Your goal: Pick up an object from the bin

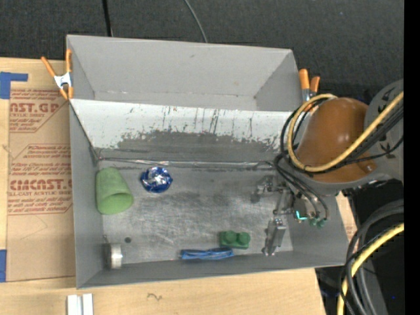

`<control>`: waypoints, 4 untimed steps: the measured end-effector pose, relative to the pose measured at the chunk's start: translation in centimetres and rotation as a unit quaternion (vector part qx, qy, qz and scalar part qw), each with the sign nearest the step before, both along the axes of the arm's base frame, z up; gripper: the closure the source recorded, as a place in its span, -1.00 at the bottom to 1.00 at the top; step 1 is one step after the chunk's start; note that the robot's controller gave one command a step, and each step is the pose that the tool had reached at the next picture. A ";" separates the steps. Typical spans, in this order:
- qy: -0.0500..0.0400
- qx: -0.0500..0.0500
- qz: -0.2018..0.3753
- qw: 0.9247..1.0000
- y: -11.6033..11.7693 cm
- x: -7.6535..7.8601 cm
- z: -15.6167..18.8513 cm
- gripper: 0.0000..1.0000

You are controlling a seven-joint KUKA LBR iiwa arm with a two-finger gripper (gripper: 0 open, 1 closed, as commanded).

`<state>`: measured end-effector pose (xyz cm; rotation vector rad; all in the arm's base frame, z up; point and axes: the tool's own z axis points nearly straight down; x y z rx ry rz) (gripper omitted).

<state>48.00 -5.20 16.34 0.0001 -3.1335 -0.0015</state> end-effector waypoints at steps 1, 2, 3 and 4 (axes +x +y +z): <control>-0.010 0.000 0.064 0.998 7.5 0.6 -8.6 -1.00; -0.005 0.000 0.064 0.998 7.5 0.3 -8.7 1.00; -0.007 -0.001 0.184 0.983 2.2 2.2 2.0 1.00; -0.009 -0.001 0.216 0.976 3.5 2.1 11.0 1.00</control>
Offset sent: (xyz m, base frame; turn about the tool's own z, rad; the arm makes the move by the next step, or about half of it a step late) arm 0.0029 0.0740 -0.0872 -0.1279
